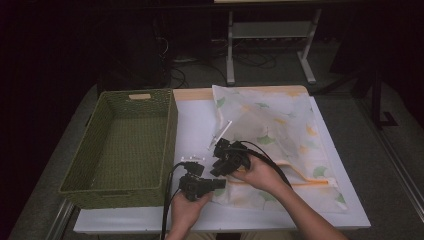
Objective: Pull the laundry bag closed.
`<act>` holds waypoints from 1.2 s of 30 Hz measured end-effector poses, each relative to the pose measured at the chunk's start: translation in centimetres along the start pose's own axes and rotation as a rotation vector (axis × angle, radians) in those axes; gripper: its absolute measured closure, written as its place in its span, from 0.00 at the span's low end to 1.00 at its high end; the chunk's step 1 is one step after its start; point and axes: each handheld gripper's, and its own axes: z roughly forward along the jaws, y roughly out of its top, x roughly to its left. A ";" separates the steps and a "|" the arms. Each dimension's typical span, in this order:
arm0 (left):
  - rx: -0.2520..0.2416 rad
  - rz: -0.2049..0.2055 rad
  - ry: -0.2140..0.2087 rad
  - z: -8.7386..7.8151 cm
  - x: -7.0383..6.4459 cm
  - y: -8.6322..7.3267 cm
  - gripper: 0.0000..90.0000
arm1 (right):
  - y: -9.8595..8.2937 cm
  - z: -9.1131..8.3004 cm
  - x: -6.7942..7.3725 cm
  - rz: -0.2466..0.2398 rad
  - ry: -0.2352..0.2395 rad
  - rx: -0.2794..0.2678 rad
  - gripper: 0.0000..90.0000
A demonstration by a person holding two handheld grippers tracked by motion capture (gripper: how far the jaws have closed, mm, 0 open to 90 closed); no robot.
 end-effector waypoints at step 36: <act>0.007 -0.065 0.000 0.3 1.2 0.7 0.75 | -2.4 -1.5 -2.2 0.121 0.022 -0.003 0.96</act>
